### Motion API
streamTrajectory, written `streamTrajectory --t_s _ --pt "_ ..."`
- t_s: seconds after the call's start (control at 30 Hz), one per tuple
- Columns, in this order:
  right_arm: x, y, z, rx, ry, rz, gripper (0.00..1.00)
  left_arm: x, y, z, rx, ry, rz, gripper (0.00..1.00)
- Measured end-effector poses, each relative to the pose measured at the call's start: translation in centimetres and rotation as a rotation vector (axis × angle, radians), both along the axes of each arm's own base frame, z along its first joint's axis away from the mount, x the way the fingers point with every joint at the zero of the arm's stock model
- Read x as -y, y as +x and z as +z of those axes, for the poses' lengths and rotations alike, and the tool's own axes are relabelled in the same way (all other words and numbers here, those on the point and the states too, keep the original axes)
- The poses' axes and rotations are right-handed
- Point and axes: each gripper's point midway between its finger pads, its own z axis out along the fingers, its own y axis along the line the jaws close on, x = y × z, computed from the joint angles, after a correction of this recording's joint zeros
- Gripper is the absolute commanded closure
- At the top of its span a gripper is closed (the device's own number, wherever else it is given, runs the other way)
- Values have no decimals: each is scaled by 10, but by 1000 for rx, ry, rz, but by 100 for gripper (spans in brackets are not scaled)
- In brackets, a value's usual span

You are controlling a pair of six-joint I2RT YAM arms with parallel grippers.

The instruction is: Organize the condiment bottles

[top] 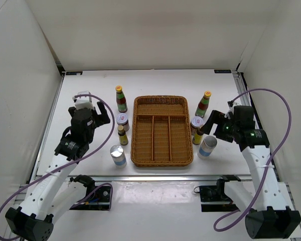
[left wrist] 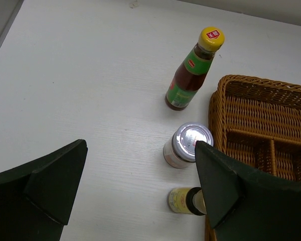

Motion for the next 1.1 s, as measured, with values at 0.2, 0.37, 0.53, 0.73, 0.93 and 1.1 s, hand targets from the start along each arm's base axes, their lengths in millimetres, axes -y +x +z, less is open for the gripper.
streamTrajectory --t_s 0.2,0.37,0.53,0.73,0.93,1.1 --pt "0 -6 -25 -99 -14 -23 11 1 0 0 -1 0 -6 0" --pt "3 -8 -36 -138 -49 -47 23 1 0 0 0 -1 -7 0" --pt "0 -7 -48 -194 -80 -54 26 1 1 1 6 -3 -7 0" --pt "-10 -18 -55 -221 -126 -39 19 1 1 1 6 -3 -7 0" --pt "-13 -35 -64 -277 -178 -44 12 1 0 2 8 -4 -8 0" --pt "-12 -45 -69 -304 -233 -53 41 1 -1 4 16 -7 -8 0"
